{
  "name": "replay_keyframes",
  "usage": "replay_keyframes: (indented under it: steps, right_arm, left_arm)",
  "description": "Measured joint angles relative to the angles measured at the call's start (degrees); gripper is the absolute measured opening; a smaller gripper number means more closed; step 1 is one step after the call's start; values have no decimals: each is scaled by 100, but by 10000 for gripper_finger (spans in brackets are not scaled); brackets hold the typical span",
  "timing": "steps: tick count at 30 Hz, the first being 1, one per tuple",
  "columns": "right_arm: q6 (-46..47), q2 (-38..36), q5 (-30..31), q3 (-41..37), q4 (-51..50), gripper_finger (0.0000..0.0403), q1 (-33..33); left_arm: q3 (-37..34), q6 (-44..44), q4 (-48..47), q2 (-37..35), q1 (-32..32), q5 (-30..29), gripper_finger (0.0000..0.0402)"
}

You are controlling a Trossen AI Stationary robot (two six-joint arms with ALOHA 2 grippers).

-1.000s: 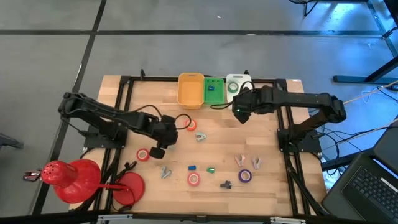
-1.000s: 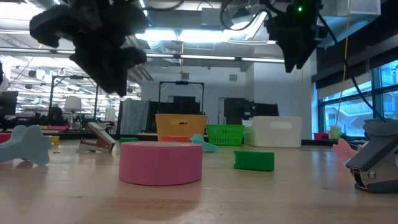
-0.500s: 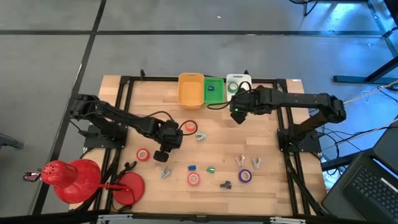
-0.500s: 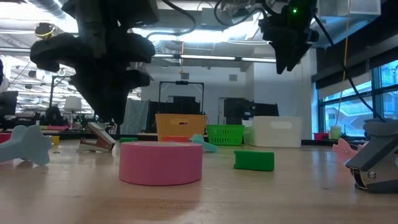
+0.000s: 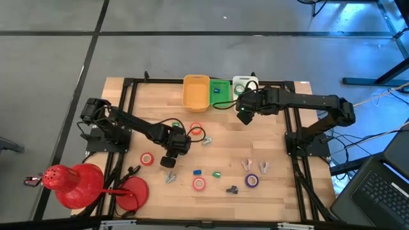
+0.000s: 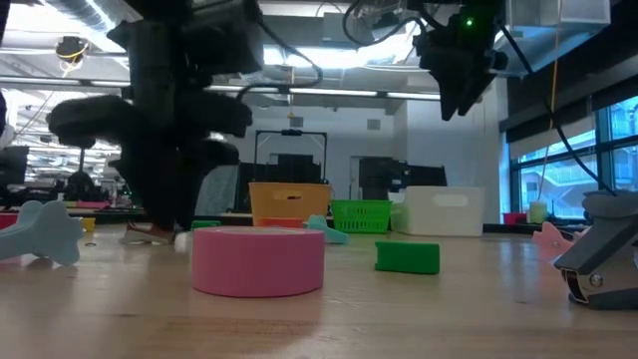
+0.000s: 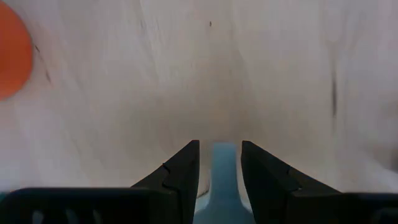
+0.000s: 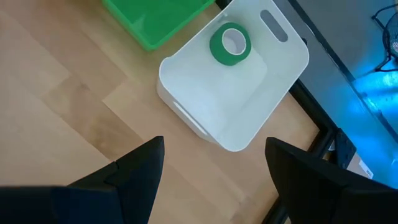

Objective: Pick and place Stapler, Stapler remover, tape
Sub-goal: Put the top gray staple remover into the yellow bin

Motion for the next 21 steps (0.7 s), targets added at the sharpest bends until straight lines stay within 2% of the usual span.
replay_keyframes:
  steps: [9,12,17,21]
  right_arm:
    - [-132,0,2,0,284,281,-33]
    - [-248,0,0,0,365,281,-33]
    - [-248,0,2,0,421,281,-33]
    - [-250,0,2,0,427,281,-33]
  left_arm:
    - [21,-38,-3,285,-2,-40,101]
    - [19,-40,-1,287,0,-66,85]
    - [15,-59,-1,281,2,-68,35]
    - [12,-193,1,283,2,-64,35]
